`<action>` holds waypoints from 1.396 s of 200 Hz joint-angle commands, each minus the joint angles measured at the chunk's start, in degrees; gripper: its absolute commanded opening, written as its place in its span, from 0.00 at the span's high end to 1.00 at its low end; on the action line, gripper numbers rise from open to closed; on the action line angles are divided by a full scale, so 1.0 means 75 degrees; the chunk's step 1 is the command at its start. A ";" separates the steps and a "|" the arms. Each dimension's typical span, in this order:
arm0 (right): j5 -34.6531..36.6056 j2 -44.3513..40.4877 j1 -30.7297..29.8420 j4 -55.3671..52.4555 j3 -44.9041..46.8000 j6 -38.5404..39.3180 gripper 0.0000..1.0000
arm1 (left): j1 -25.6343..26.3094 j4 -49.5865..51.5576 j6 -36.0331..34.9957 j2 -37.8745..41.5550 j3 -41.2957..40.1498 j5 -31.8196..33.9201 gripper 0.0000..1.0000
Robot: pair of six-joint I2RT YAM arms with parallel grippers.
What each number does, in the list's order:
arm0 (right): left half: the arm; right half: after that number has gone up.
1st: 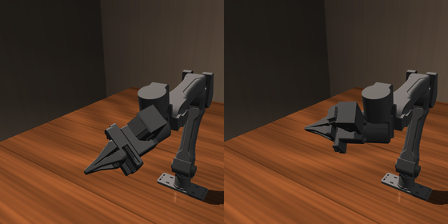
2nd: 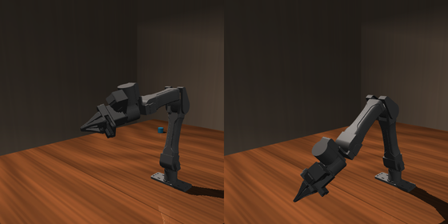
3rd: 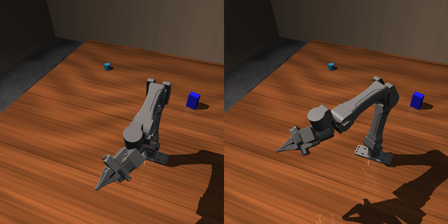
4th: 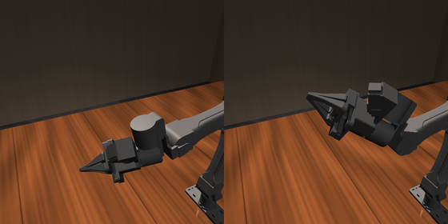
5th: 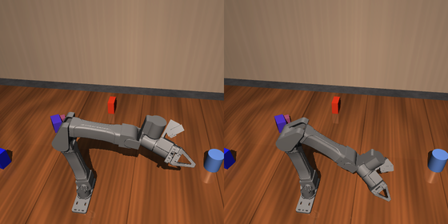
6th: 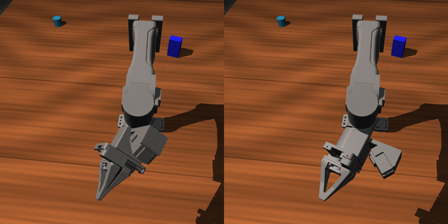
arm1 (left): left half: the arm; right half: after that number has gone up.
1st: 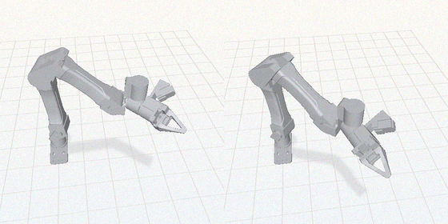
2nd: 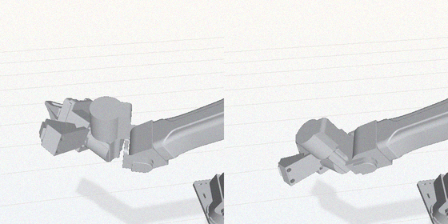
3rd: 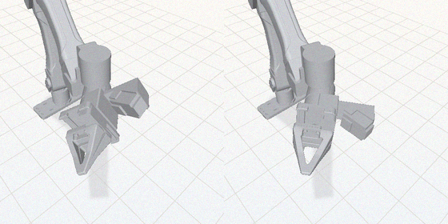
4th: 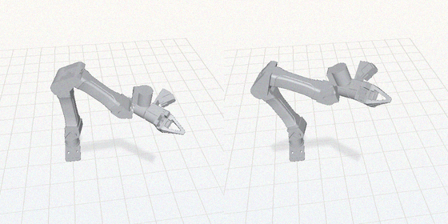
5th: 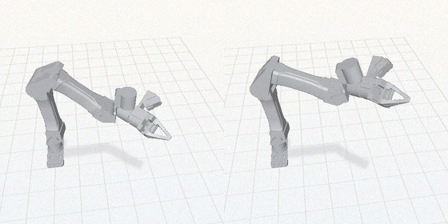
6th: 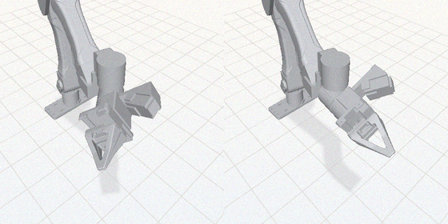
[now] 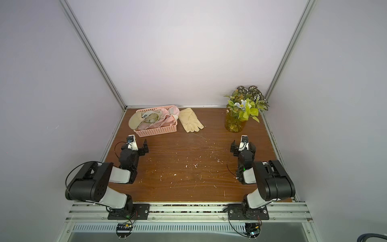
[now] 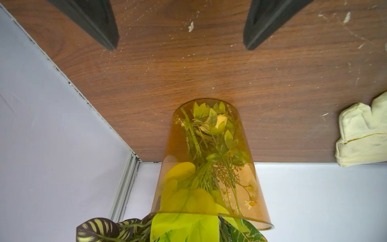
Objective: Turn the baseball cap inside out
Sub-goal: Pick up the baseball cap from the basket.
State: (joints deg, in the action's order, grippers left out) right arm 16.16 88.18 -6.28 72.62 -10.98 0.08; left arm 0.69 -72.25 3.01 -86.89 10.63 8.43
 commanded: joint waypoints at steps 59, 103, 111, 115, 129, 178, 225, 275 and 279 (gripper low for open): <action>-0.0035 -0.0114 0.0037 0.0248 -0.0140 0.0083 0.00 | 0.0029 -0.0117 -0.0046 -0.0075 0.0141 0.0081 0.01; -0.0037 -0.0121 0.0021 0.0251 -0.0140 0.0084 0.00 | 0.0025 -0.0117 -0.0043 -0.0074 0.0144 0.0084 0.01; -0.0038 -0.0115 0.0018 0.0251 -0.0131 0.0084 0.00 | 0.0025 -0.0110 -0.0041 -0.0075 0.0142 0.0085 0.01; -0.0034 -0.0123 0.0020 0.0238 -0.0138 0.0084 0.00 | 0.0026 -0.0117 -0.0042 -0.0075 0.0141 0.0084 0.01; -0.0034 -0.0120 0.0027 0.0245 -0.0147 0.0084 0.00 | 0.0025 -0.0111 -0.0049 -0.0074 0.0141 0.0078 0.01; -0.0019 -0.0144 0.0027 0.0277 -0.0129 0.0082 0.00 | 0.0025 -0.0126 0.0005 -0.0034 0.0119 0.0123 0.01; 0.0660 -0.1482 0.0018 -0.3490 -0.1326 -0.0618 0.00 | 0.0028 0.0761 0.0278 0.1794 -0.0226 0.1006 0.01; -0.1404 -0.2814 0.0018 -0.6050 -0.2009 -0.1096 0.00 | 0.0037 0.4681 0.0922 0.3268 0.1411 0.0596 0.01; -0.1636 -0.2898 0.0019 -0.6149 -0.2010 -0.1120 0.00 | 0.0037 0.5032 0.0951 0.3241 0.1659 0.0593 0.01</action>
State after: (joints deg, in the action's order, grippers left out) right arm 13.80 70.37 -6.24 38.72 -24.36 -5.26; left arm 0.69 -54.00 6.44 -64.10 13.65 12.95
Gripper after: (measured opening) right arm 0.995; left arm 0.993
